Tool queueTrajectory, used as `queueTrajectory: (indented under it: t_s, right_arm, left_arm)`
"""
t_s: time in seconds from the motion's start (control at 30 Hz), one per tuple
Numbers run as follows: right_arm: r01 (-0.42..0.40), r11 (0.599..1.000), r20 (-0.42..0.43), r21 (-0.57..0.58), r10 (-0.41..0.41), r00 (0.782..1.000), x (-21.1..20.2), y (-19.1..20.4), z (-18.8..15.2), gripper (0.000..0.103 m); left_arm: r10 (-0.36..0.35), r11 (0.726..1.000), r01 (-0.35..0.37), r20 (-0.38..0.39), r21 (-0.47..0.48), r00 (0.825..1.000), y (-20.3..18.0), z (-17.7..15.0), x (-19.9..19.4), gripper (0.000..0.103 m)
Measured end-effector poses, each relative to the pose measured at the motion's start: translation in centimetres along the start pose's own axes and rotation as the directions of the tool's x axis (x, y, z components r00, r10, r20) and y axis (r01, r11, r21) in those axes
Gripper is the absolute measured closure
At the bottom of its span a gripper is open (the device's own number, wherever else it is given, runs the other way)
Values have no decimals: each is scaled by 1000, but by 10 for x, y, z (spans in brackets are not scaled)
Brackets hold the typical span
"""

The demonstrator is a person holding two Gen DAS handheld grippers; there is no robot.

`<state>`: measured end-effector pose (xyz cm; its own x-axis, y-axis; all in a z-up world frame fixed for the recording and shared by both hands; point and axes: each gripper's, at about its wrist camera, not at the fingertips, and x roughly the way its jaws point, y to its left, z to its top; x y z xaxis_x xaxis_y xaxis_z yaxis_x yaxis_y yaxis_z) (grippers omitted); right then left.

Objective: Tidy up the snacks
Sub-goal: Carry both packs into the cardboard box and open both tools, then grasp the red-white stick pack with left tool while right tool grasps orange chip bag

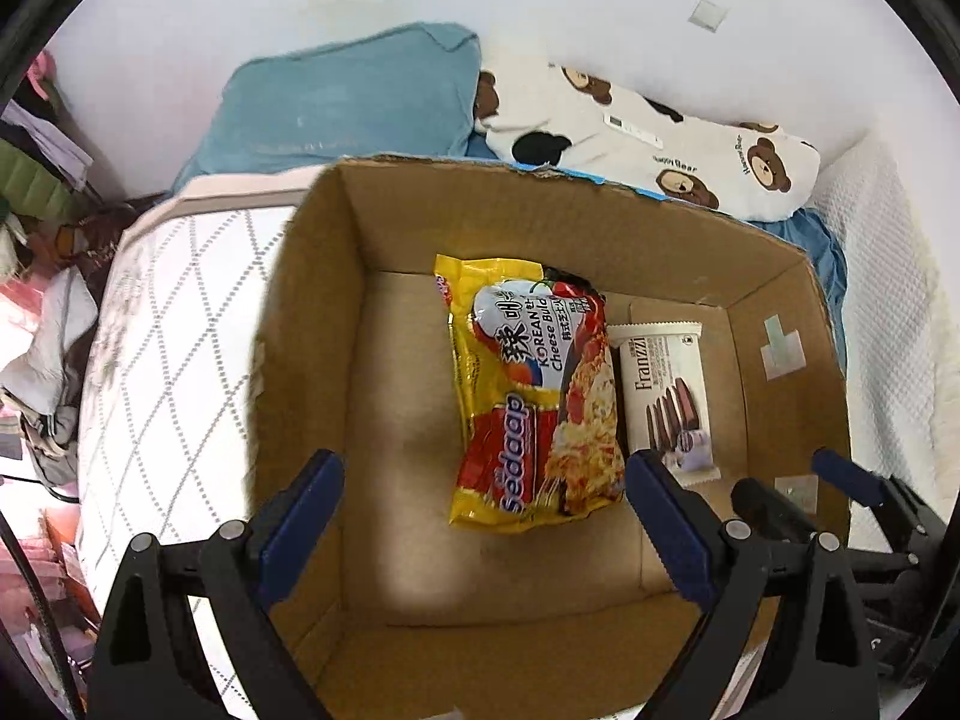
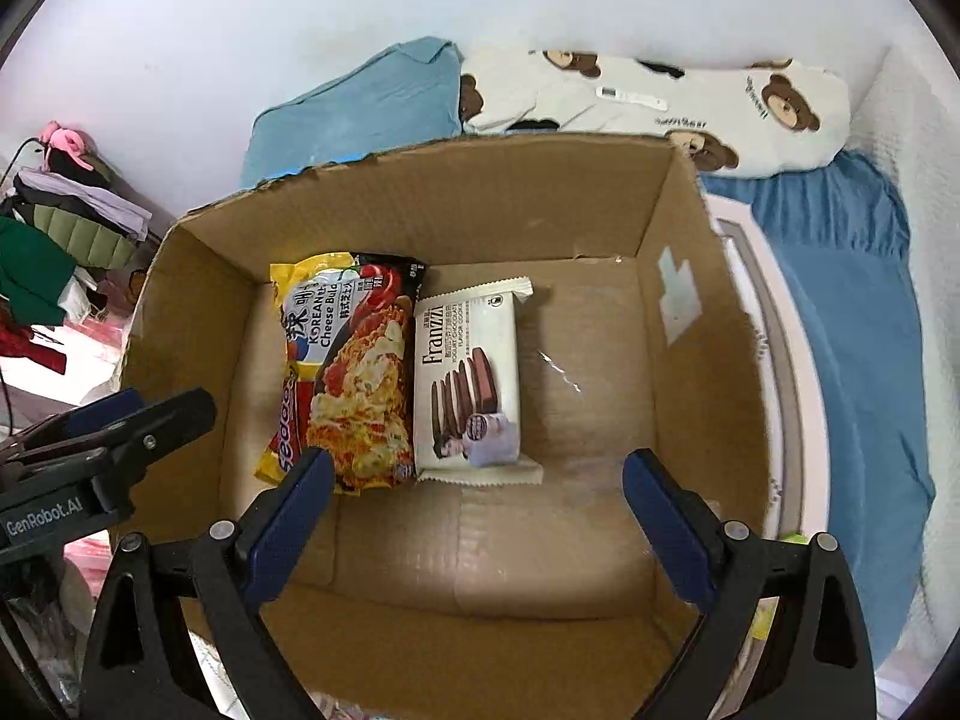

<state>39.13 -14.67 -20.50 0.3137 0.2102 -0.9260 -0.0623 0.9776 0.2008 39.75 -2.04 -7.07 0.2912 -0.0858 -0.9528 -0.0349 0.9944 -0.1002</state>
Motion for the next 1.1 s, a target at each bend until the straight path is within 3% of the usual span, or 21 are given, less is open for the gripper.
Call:
queueTrajectory:
  t_s: [0.3, 0.73, 0.9, 1.1]
  right_arm:
    - [26, 999, 119, -28, -22, 993, -54, 9, -34, 4]
    - [47, 998, 296, -46, -31, 955, -139, 20, -108, 4]
    - [-17, 1000, 266, -9, 19, 964, -148, 17, -136, 4]
    - [-63, 995, 141, 75, 52, 989, -115, 2, -175, 4]
  left_arm:
    - [14, 1000, -16, 149, 18, 989, -7, -37, -57, 7]
    - [13, 1000, -19, 298, 15, 954, -11, -111, -117, 7]
    - [4, 1000, 1, 283, -19, 959, 1, -137, -125, 7]
    - [77, 996, -68, 147, -66, 986, 34, -182, -88, 7]
